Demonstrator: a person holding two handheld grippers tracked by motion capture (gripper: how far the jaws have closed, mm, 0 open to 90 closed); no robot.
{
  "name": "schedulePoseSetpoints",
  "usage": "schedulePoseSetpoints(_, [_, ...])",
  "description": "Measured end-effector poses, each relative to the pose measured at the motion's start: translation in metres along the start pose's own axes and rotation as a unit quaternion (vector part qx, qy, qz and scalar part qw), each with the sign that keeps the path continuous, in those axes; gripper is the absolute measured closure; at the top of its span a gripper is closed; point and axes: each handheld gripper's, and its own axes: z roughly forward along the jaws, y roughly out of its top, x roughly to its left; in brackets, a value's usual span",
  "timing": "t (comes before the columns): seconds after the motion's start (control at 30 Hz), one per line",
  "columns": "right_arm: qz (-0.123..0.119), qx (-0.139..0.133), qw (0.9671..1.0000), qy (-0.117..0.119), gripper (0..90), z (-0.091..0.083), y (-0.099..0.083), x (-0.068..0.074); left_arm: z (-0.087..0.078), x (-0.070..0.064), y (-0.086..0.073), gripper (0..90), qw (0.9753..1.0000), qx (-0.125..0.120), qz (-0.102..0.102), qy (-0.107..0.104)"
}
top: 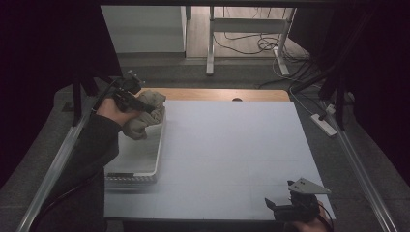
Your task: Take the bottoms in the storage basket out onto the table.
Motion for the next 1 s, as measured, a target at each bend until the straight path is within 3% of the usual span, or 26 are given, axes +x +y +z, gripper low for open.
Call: schedulePoseSetpoints(1.0, [-0.001,-0.001,1.0000,0.001,0.4,0.000,0.000,0.000,-0.027,-0.053,0.041,56.2,0.9979,-0.021,0.059,-0.014])
